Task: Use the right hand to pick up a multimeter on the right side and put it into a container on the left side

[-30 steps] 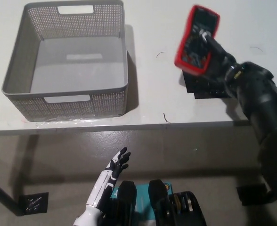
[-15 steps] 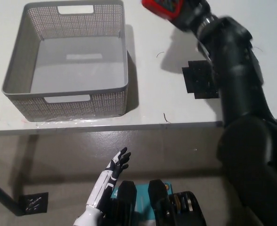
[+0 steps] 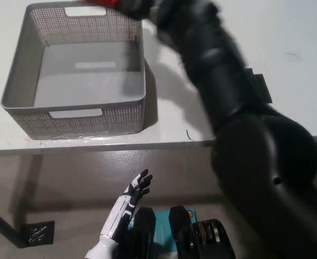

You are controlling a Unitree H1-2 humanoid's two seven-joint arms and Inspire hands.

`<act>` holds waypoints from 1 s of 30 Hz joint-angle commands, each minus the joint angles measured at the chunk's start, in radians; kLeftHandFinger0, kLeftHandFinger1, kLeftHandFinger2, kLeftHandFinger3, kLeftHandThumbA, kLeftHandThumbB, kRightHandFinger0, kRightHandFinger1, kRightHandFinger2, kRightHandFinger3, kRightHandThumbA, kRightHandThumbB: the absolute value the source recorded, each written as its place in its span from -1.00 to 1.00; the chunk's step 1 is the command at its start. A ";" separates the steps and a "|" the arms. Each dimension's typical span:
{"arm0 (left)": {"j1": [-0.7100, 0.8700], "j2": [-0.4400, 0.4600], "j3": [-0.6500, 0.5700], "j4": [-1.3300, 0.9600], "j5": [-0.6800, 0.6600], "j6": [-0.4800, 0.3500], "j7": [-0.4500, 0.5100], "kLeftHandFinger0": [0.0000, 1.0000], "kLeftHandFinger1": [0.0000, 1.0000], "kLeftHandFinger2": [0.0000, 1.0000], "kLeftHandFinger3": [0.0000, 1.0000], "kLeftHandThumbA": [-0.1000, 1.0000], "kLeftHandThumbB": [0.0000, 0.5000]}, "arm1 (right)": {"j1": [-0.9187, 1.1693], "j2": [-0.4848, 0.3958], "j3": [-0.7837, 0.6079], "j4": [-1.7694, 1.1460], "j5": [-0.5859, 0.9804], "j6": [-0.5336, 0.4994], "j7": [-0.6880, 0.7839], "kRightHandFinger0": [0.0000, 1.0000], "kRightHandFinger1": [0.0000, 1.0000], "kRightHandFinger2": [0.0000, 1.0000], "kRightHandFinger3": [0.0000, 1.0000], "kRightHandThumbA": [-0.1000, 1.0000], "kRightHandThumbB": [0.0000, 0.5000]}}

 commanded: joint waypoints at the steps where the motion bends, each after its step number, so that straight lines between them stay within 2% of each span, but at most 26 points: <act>1: -0.023 0.004 -0.005 -0.027 0.000 -0.041 -0.013 1.00 1.00 1.00 1.00 1.00 0.91 | -0.114 0.048 0.040 0.039 0.034 -0.123 0.019 -1.00 -0.87 0.35 1.00 -1.00 -0.45; 5: -0.021 0.004 -0.012 -0.039 -0.003 -0.035 -0.021 1.00 1.00 1.00 1.00 1.00 0.88 | -0.099 0.067 0.078 0.074 0.021 -0.144 -0.037 -1.00 -0.94 0.33 1.00 -1.00 -0.45; 7: -0.020 0.005 -0.014 -0.040 -0.009 -0.035 -0.026 1.00 1.00 1.00 1.00 1.00 0.88 | -0.096 0.072 0.102 0.083 0.004 -0.156 -0.060 -1.00 -1.00 0.30 1.00 -1.00 -0.29; 9: -0.019 0.006 -0.014 -0.045 -0.014 -0.028 -0.030 1.00 1.00 1.00 1.00 1.00 0.96 | -0.089 0.083 0.155 0.092 -0.037 -0.192 -0.099 -1.00 -1.00 0.37 1.00 -1.00 -0.26; 11: -0.019 0.005 -0.015 -0.046 -0.026 -0.026 -0.038 1.00 1.00 1.00 1.00 1.00 0.97 | -0.081 0.088 0.184 0.091 -0.046 -0.223 -0.114 -1.00 -1.00 0.42 1.00 -1.00 -0.30; 12: -0.019 0.001 -0.015 -0.050 -0.032 -0.018 -0.041 1.00 1.00 1.00 1.00 1.00 1.00 | -0.079 0.088 0.207 0.090 -0.060 -0.237 -0.126 -1.00 -1.00 0.38 0.24 -1.00 -0.27; 13: -0.020 0.000 -0.016 -0.053 -0.033 -0.015 -0.042 1.00 1.00 1.00 1.00 1.00 1.00 | -0.077 0.089 0.234 0.090 -0.077 -0.256 -0.132 -1.00 -0.92 0.47 -0.08 -1.00 -0.25; 14: -0.020 0.000 -0.016 -0.056 -0.025 -0.011 -0.040 1.00 1.00 1.00 1.00 1.00 1.00 | -0.078 0.090 0.254 0.089 -0.090 -0.270 -0.150 -1.00 -0.86 0.50 -0.14 -1.00 -0.22; 15: -0.021 0.000 -0.016 -0.058 -0.019 -0.006 -0.039 1.00 1.00 1.00 1.00 1.00 1.00 | -0.079 0.089 0.275 0.089 -0.101 -0.285 -0.166 -1.00 -0.78 0.53 -0.02 -1.00 -0.15; 16: -0.021 0.000 -0.017 -0.060 -0.020 -0.003 -0.040 1.00 1.00 1.00 1.00 1.00 1.00 | -0.079 0.087 0.288 0.089 -0.104 -0.297 -0.176 -1.00 -0.73 0.51 0.21 -1.00 -0.12; 17: -0.020 -0.001 -0.017 -0.061 -0.022 -0.001 -0.042 1.00 1.00 1.00 1.00 1.00 1.00 | -0.078 0.086 0.297 0.090 -0.105 -0.308 -0.185 -1.00 -0.70 0.51 0.30 -1.00 -0.11; 18: -0.020 0.002 -0.019 -0.061 -0.019 -0.003 -0.045 1.00 1.00 1.00 1.00 1.00 1.00 | -0.076 0.085 0.303 0.088 -0.105 -0.337 -0.190 -1.00 -0.62 0.43 0.22 -1.00 -0.14; 19: -0.019 0.002 -0.021 -0.062 -0.018 -0.004 -0.047 1.00 1.00 1.00 1.00 1.00 1.00 | -0.077 0.085 0.322 0.087 -0.121 -0.358 -0.217 -1.00 -0.49 0.45 0.23 -1.00 -0.12; 20: -0.018 0.002 -0.021 -0.062 -0.017 -0.005 -0.047 1.00 1.00 1.00 1.00 1.00 1.00 | -0.079 0.084 0.336 0.088 -0.132 -0.364 -0.239 -1.00 -0.47 0.47 0.22 -1.00 -0.12; 22: -0.019 0.004 -0.023 -0.065 -0.012 -0.005 -0.048 1.00 1.00 1.00 1.00 1.00 0.99 | -0.086 0.080 0.335 0.091 -0.119 -0.395 -0.250 -1.00 -0.28 0.57 0.25 -1.00 -0.26; 26: -0.023 0.007 -0.026 -0.064 -0.001 -0.011 -0.047 1.00 1.00 1.00 1.00 1.00 0.99 | -0.101 0.071 0.375 0.094 -0.146 -0.432 -0.259 -1.00 -0.26 0.54 0.21 -1.00 -0.33; 30: -0.026 0.008 -0.032 -0.059 -0.002 -0.022 -0.053 1.00 1.00 1.00 1.00 1.00 0.94 | -0.109 0.065 0.503 0.104 -0.243 -0.427 -0.294 -1.00 -0.30 0.45 0.24 -1.00 -0.35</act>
